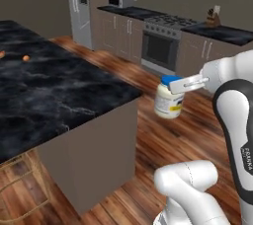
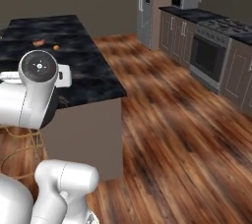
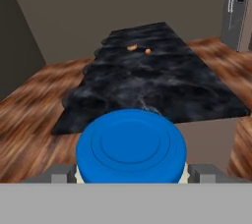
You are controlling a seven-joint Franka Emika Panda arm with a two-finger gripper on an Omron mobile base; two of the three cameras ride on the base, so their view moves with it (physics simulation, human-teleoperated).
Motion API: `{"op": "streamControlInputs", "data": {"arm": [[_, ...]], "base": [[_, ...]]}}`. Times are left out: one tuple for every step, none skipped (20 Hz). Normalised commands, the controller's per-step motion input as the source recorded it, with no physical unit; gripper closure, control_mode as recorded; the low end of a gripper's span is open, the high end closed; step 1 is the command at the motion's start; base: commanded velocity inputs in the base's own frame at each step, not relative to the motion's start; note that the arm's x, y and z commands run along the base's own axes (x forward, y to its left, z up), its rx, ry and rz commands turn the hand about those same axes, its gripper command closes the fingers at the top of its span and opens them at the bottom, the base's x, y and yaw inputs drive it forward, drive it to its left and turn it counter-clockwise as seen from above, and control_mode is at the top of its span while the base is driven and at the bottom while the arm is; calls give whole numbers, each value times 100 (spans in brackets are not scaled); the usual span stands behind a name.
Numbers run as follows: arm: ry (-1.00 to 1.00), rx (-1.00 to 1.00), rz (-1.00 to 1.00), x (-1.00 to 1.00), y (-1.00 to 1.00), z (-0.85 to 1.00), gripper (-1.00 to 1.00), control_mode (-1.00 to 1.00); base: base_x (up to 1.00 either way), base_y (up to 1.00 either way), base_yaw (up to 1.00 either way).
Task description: Move the mayonnaise and shaker from the cabinet to the dining counter.
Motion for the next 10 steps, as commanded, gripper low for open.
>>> {"op": "streamControlInputs", "data": {"arm": [[0,0,0,0,0,0,100,100],[0,0,0,0,0,0,100,100],[0,0,0,0,0,0,100,100],[0,0,0,0,0,0,100,100],[0,0,0,0,0,0,100,100],[0,0,0,0,0,0,100,100],[0,0,0,0,0,0,100,100],[0,0,0,0,0,0,100,100],[0,0,0,0,0,0,100,100],[0,0,0,0,0,0,100,100]], "base": [[55,0,13],[61,0,11],[65,0,11],[69,0,10],[71,0,10],[76,0,10],[79,0,9],[81,0,10],[82,-1,11],[82,-3,11]]}}
